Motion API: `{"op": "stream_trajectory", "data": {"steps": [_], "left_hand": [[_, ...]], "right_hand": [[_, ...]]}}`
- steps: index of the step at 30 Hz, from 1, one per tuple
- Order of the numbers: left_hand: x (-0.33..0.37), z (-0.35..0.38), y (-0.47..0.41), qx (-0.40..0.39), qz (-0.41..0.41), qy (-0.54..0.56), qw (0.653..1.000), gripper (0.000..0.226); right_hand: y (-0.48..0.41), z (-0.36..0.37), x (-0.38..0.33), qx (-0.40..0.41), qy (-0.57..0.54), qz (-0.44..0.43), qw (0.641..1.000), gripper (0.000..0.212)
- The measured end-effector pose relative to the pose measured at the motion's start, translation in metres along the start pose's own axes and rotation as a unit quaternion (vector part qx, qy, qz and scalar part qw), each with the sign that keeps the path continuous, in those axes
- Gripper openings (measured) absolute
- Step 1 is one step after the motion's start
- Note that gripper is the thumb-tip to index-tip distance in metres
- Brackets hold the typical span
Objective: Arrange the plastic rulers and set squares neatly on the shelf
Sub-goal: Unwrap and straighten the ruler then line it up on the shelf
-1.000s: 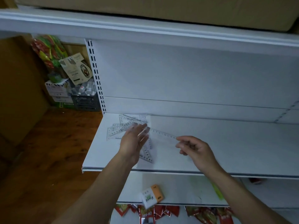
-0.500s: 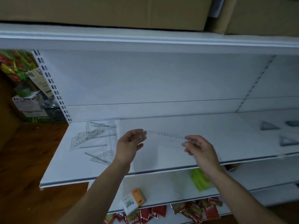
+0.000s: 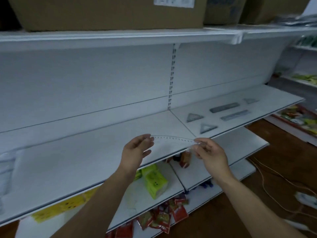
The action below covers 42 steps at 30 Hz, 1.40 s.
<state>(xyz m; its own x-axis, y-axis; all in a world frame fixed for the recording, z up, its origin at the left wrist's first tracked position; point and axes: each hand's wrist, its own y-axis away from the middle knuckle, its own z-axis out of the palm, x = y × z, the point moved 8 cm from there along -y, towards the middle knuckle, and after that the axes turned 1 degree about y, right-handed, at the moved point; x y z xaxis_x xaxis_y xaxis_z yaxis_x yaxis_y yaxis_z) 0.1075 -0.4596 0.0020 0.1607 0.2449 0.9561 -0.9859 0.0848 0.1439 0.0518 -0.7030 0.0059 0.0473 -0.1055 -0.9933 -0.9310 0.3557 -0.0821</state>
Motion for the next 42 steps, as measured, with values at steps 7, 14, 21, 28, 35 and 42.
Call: {"op": "stream_trajectory", "data": {"steps": [7, 14, 21, 28, 35, 42], "left_hand": [[-0.032, 0.114, -0.015, -0.061, -0.029, -0.021, 0.997, 0.018], [-0.062, 0.209, -0.06, -0.103, -0.049, -0.034, 0.993, 0.019], [-0.096, 0.31, -0.134, -0.14, -0.057, -0.032, 0.988, 0.02], [-0.113, 0.392, -0.194, -0.149, -0.052, -0.033, 0.987, 0.018], [-0.111, 0.423, -0.23, -0.173, 0.121, -0.23, 0.95, 0.044], [-0.103, 0.436, -0.248, -0.141, 0.345, -0.518, 0.77, 0.039]], "right_hand": [[-0.018, -0.109, 0.019, 0.068, 0.003, 0.013, 0.998, 0.017], [-0.055, -0.192, 0.044, 0.129, -0.008, 0.044, 0.991, 0.017], [-0.131, -0.273, 0.061, 0.152, 0.002, 0.058, 0.987, 0.016], [-0.213, -0.342, 0.068, 0.131, 0.044, 0.103, 0.985, 0.014], [-0.272, -0.366, 0.085, 0.053, 0.033, 0.121, 0.991, 0.013], [-0.341, -0.36, 0.1, -0.059, -0.002, 0.121, 0.991, 0.015]]}}
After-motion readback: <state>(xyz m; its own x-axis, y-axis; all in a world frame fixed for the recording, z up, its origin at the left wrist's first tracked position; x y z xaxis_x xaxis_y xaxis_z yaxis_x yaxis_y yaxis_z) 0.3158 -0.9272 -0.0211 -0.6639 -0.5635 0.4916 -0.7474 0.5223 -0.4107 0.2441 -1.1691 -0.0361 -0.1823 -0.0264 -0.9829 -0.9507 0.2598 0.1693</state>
